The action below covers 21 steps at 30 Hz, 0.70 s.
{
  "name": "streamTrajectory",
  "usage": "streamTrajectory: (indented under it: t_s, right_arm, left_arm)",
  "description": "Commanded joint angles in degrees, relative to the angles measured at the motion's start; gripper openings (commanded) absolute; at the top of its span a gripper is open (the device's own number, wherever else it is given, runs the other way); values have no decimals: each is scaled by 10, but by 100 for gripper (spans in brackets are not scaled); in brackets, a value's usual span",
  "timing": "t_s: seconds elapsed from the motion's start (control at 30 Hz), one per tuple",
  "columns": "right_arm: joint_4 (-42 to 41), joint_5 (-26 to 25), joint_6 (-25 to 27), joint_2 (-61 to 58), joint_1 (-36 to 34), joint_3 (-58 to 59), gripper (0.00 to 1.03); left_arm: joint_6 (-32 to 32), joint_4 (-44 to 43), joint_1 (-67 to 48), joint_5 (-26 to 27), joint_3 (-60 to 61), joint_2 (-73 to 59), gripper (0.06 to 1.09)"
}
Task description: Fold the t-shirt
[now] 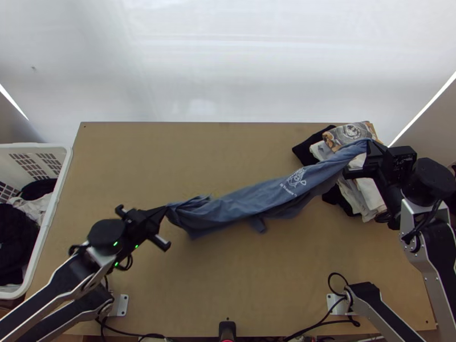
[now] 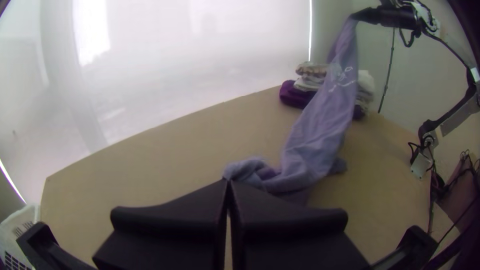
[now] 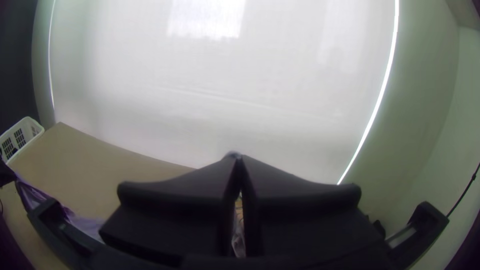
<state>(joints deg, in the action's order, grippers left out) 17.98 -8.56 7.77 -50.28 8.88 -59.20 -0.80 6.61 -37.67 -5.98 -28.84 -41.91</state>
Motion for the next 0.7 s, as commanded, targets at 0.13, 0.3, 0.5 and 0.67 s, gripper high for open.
streamTrajectory:
  t_s: [0.13,0.3,0.5,0.67]
  right_arm:
    - [-6,2,0,-12,2,0,3]
    - [-7,2,-7,-14,16,2,3]
    - [-6,2,-8,-17,17,0,3]
    - [-7,2,-11,-18,24,3,3]
  left_arm:
    - [7,-189,134,109,-90,-345,9]
    - [10,-208,194,128,-240,-506,9]
    - [14,-208,247,129,-387,-640,9]
    - [12,-201,251,133,-416,-677,59]
